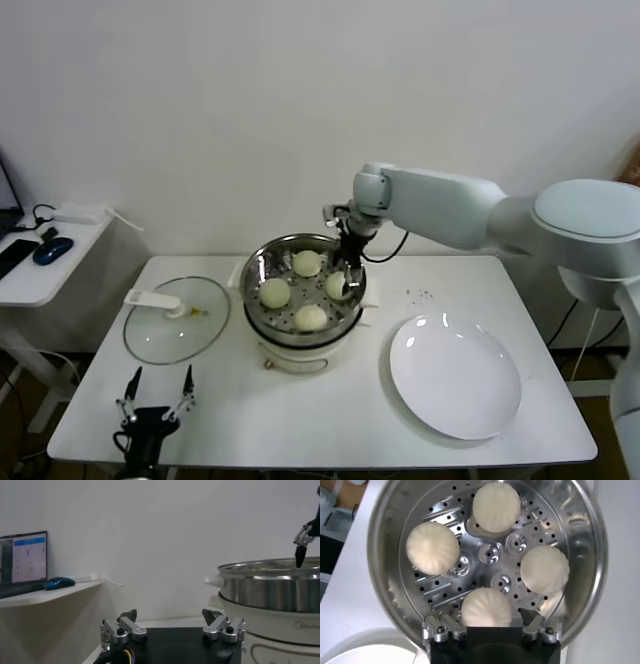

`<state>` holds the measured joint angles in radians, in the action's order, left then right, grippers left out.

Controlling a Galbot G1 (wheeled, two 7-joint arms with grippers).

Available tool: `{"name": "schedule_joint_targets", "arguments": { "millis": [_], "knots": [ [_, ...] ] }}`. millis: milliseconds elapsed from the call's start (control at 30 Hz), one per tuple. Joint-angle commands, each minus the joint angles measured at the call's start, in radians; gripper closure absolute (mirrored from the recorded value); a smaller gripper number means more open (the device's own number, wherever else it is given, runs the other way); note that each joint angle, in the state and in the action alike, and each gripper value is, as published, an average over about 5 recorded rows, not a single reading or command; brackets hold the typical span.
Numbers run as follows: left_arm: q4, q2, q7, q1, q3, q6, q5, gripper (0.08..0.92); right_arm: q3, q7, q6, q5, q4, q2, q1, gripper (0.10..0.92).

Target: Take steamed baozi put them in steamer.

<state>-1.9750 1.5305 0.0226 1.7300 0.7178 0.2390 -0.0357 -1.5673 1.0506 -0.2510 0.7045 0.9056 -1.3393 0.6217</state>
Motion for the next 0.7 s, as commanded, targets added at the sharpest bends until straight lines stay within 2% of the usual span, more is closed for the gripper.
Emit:
{"name": "schedule_joint_targets", "arguments": {
  "millis": [33,367,700],
  "knots": [
    [-0.003,0.000,0.001,0.001,-0.003,-0.001,0.003,0.177,0.018,-0.010,0.012,0.061,0.116,0.116,0.117,0.203],
    [-0.016,0.000,0.001,-0.003,-0.005,-0.003,0.001,0.177,0.209,-0.162,0.039,0.006,0.340,0.415,0.060,0.203],
    [-0.029,0.002,0.005,0.005,-0.017,0.010,-0.002,0.177,0.769,-0.449,0.034,-0.094,0.591,0.704,-0.381,0.203]
  ]
}}
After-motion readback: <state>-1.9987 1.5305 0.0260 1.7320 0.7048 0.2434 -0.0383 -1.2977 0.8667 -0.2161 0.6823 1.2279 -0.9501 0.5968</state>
